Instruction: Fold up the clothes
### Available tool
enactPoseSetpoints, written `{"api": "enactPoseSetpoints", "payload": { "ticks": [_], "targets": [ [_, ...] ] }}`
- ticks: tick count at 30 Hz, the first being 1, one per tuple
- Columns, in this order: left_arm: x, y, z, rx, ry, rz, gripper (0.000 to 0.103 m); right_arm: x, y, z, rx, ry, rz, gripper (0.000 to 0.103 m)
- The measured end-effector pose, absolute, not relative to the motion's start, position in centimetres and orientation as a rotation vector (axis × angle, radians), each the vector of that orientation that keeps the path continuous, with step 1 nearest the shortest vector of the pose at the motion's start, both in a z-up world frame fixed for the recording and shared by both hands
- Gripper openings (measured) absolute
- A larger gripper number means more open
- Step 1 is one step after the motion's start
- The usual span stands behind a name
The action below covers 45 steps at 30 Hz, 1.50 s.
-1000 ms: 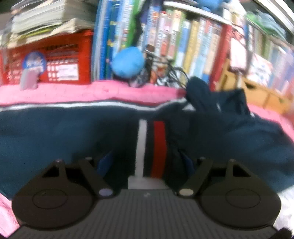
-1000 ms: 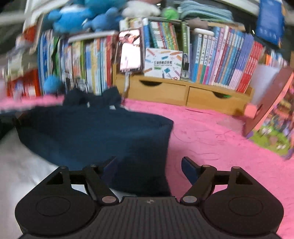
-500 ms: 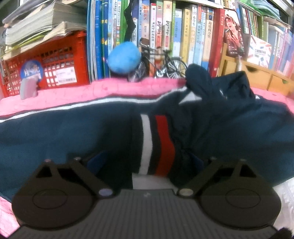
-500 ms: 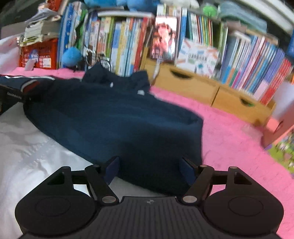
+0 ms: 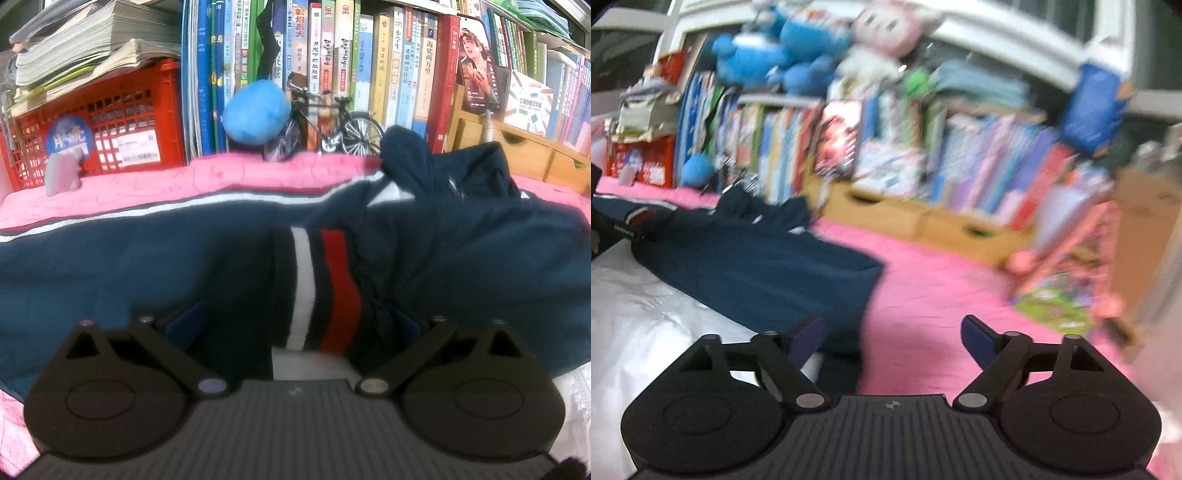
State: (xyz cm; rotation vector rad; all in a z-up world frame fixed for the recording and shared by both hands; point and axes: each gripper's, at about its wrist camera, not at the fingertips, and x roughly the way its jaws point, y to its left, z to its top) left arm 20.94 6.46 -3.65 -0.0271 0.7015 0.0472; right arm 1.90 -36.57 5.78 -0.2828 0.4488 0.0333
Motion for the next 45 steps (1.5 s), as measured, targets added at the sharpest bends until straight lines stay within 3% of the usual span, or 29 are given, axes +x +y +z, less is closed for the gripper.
{"api": "enactPoseSetpoints", "payload": {
  "ticks": [5, 10, 27, 35, 45],
  "targets": [
    [21.0, 6.4, -3.6, -0.028, 0.702, 0.049, 0.102, -5.7, -38.8, 8.6, -0.390, 0.393, -0.064, 0.099],
    [21.0, 6.4, -3.6, -0.027, 0.702, 0.049, 0.102, -7.5, -37.5, 7.7, -0.435, 0.373, -0.046, 0.103],
    [21.0, 6.6, -3.8, -0.030, 0.706, 0.051, 0.103, 10.1, -22.3, -1.5, -0.139, 0.552, 0.269, 0.103],
    [20.9, 6.6, -3.8, -0.033, 0.704, 0.051, 0.103, 12.5, -21.8, -4.5, -0.091, 0.704, 0.230, 0.103],
    [16.0, 10.9, -1.3, -0.209, 0.664, -0.107, 0.103, 12.8, -22.1, -4.6, -0.082, 0.712, 0.231, 0.103]
  ]
}}
